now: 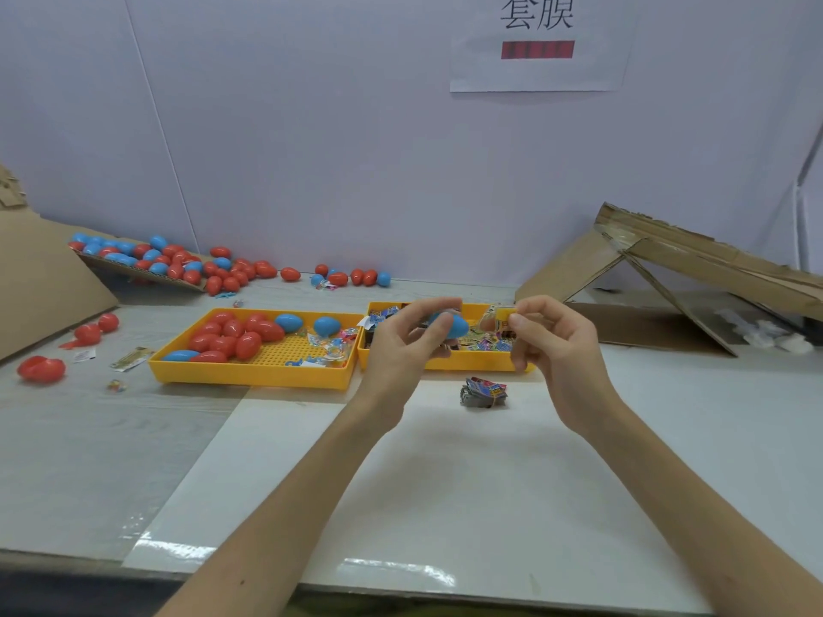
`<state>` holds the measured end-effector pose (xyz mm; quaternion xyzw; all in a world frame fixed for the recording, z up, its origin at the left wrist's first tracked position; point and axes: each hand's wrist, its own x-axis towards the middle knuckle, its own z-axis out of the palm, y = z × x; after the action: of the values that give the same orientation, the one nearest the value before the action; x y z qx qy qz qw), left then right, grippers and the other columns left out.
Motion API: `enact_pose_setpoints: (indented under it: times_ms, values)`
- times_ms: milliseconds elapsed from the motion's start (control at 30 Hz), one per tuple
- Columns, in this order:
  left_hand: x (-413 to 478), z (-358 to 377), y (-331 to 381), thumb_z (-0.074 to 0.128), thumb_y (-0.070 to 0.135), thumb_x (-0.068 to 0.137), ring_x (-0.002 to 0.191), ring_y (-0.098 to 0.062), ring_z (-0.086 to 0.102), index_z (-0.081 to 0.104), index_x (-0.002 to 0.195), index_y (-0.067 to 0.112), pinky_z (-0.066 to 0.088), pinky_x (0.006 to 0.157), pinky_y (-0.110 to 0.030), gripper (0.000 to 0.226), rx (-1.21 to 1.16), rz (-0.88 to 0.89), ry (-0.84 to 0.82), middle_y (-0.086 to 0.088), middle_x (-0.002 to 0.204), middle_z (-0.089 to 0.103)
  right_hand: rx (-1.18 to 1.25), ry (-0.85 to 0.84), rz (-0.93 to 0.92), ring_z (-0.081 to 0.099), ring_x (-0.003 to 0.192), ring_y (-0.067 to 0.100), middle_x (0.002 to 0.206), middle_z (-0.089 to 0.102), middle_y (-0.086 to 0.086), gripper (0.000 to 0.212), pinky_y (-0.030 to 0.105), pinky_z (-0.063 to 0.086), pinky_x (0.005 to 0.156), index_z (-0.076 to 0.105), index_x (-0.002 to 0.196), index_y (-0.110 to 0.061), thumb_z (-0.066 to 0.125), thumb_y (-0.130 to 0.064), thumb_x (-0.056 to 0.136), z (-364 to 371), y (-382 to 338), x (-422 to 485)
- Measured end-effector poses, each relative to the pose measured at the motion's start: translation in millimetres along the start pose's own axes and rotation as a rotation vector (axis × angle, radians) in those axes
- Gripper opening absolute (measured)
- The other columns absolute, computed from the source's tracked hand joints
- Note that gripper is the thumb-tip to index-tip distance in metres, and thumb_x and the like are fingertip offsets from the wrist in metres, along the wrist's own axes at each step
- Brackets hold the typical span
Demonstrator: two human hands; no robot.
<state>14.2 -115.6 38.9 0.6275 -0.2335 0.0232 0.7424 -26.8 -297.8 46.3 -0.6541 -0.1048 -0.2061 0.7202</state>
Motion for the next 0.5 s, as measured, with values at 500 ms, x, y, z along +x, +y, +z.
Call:
enact_pose_setpoints:
  times_ms: [500]
  values:
    - [-0.2,-1.2,-2.6,0.08,0.003,0.082,0.1,-0.014,0.072,0.069,0.103,0.02,0.055,0.079,-0.022,0.03,0.034,0.084,0.005,0.004,0.105,0.074,-0.096,0.013,0.07,0.047,0.035,0.017,0.073,0.072,0.004,0.009,0.023,0.046,0.044,0.073,0.077,-0.028,0.074,-0.022,0.084,4.7,-4.8,-4.7]
